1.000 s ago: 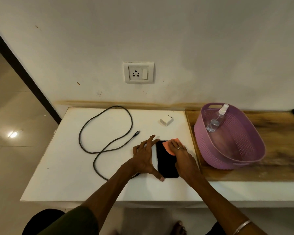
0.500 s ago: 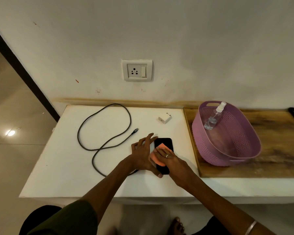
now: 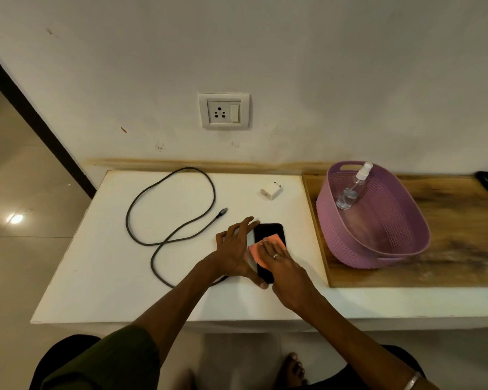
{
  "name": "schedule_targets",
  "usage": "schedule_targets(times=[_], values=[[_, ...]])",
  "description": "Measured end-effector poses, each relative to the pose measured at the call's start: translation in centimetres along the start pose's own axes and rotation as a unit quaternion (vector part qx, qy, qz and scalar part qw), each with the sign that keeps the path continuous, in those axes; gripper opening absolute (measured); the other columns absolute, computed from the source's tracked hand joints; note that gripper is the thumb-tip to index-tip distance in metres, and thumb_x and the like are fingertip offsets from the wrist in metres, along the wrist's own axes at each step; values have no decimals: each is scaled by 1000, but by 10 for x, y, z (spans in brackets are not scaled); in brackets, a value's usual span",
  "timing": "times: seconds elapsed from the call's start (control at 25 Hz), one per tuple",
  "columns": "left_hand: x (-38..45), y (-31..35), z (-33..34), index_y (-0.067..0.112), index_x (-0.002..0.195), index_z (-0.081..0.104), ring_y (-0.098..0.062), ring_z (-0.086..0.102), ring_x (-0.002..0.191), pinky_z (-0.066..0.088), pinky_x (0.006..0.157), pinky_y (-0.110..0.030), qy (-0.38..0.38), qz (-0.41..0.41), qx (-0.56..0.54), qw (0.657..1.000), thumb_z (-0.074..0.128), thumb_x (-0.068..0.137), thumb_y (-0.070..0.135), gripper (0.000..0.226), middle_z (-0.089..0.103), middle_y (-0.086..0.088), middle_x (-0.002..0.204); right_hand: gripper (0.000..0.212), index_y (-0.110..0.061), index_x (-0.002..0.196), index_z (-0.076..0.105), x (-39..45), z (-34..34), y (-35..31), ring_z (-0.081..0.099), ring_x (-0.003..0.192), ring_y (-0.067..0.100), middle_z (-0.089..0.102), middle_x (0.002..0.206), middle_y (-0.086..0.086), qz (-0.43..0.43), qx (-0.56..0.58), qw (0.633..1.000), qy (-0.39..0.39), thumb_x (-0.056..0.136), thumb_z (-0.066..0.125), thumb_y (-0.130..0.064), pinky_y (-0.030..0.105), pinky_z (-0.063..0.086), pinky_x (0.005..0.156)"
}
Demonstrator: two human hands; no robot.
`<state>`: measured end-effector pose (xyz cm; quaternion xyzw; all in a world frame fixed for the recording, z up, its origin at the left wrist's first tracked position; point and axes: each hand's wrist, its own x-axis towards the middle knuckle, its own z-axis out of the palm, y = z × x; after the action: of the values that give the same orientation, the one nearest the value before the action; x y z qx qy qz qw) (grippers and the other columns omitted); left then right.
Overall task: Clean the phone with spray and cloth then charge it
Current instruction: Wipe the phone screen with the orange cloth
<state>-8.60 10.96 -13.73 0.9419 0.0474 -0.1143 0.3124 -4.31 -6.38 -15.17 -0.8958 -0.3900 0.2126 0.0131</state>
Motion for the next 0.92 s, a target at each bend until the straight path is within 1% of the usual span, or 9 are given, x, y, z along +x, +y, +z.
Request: schedule_targets(times=[0.08,0.2,0.24,0.4,0.56,0.64,0.72,0.8,0.92], values=[[0,0,1,36,154,1,-20,3,151,5,120,-49,5,0,-6,1000,91,35,65,152,0,12,164,96,-32,139,-34,-3,11,0,-23,145,4,-32,155,-12,-65,-24,998,-11,97,52,-26,39,-7,120],[0,0,1,35,154,2,-19,4,151,5,119,-45,6,1,-7,1000,91,36,64,151,2,11,163,83,-24,147,-9,-12,17,11,-6,150,26,-7,162,5,-114,-46,992,16,95,55,-15,35,-11,116],[-1,1,1,35,154,2,-18,4,151,4,118,-44,6,-3,-9,1000,91,35,66,151,3,12,163,82,-23,150,-4,-14,14,17,-5,150,26,-6,162,5,-110,-56,992,18,94,55,-16,34,-9,118],[-1,2,1,37,152,2,-20,6,150,6,118,-44,3,-13,-6,1000,88,36,71,149,8,10,162,85,-21,152,-5,-15,-6,34,-5,150,24,-12,162,2,-47,-39,998,11,94,57,-18,34,-1,120],[-1,1,2,37,152,1,-19,6,150,8,118,-45,8,-12,1,1000,85,34,75,150,9,10,162,85,-21,152,-7,-27,-6,38,-1,150,25,-10,162,0,50,39,997,47,95,56,-16,35,9,120],[-1,1,3,36,152,2,-19,7,150,8,118,-45,9,-10,4,1000,85,34,75,150,9,10,162,84,-20,153,-5,-28,-1,28,1,150,25,-9,163,1,70,49,995,47,95,56,-14,34,14,119],[-1,1,2,36,153,2,-19,6,150,7,118,-43,7,-7,2,1000,86,35,73,150,9,9,162,81,-21,153,-2,-27,6,16,0,150,24,-6,163,1,46,40,997,53,95,54,-12,33,13,120],[-1,1,2,35,153,3,-17,5,150,5,117,-42,5,-9,-8,1000,87,33,72,151,9,9,162,80,-24,153,7,-32,12,8,-3,150,19,-2,163,-1,-36,69,994,80,91,54,-4,33,3,120],[1,2,1,32,154,4,-17,5,149,6,118,-43,6,-8,-5,1000,89,32,69,153,11,8,161,93,-40,150,19,-49,13,12,-6,149,7,3,161,-18,-100,145,977,124,78,46,14,34,0,118]])
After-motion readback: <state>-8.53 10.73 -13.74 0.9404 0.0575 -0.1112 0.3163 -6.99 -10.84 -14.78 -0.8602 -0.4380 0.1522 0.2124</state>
